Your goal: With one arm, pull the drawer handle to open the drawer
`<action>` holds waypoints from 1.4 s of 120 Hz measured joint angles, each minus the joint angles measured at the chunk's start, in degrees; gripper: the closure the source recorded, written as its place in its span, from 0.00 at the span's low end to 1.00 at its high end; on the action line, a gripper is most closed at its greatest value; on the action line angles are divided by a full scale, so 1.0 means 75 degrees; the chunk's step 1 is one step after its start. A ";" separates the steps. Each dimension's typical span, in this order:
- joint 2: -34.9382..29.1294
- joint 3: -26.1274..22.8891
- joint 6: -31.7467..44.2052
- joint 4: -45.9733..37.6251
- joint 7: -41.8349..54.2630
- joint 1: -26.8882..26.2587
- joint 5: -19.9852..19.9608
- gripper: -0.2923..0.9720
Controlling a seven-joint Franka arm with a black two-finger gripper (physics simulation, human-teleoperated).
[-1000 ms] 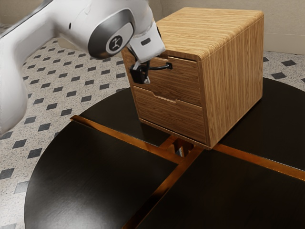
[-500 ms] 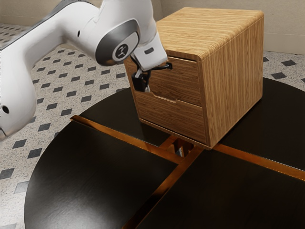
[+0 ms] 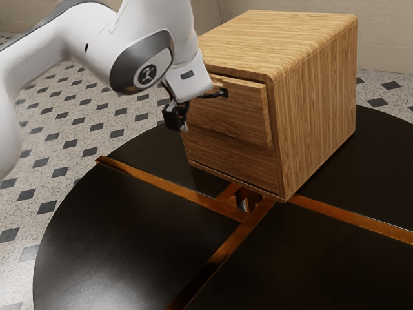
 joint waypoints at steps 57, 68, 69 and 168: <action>0.0703 0.0040 0.0326 0.0141 0.0000 0.0277 -0.0014 0.21; 0.0731 0.0054 0.0357 0.0011 -0.0004 0.0294 -0.0038 0.23; 0.0731 0.0053 0.0360 0.0003 -0.0004 0.0298 -0.0042 0.23; -0.1252 0.0173 0.0354 -0.1984 -0.0044 0.0233 -0.0114 0.27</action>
